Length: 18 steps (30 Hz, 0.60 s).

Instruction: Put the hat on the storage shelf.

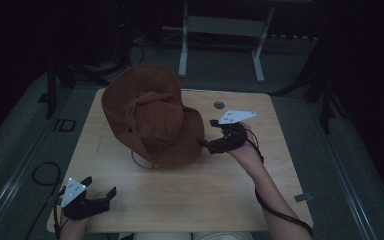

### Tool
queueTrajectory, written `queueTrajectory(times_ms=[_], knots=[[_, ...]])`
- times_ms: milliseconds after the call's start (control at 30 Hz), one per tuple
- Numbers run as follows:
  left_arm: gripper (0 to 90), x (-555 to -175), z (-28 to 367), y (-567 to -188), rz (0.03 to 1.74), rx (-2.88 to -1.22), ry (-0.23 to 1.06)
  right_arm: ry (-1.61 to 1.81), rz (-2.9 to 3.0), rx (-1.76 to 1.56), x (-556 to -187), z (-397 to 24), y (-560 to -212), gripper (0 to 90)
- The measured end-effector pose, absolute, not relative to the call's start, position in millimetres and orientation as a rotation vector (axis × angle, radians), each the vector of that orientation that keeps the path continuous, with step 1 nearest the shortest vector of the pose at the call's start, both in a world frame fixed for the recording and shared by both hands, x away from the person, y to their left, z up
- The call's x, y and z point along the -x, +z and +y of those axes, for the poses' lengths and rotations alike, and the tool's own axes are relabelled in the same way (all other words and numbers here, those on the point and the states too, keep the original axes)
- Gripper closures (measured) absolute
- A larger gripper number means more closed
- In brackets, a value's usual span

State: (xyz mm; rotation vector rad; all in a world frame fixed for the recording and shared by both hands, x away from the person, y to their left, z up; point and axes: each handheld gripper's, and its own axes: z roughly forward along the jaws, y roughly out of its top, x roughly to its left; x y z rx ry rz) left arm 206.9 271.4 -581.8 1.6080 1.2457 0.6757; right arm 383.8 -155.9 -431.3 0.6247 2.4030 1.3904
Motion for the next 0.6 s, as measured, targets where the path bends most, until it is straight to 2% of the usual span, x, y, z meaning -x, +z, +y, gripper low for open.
queueTrajectory(times_ms=[67,600], knots=[[2.2,-207.0,271.1,-581.8,1.245,-1.608,0.676,1.385,2.405,-0.664,-382.7,-163.9,-439.9,15.6],[2.2,-207.6,269.5,-582.4,1.241,-1.622,0.673,1.399,2.334,-0.769,-366.4,-211.4,-508.6,13.6]])
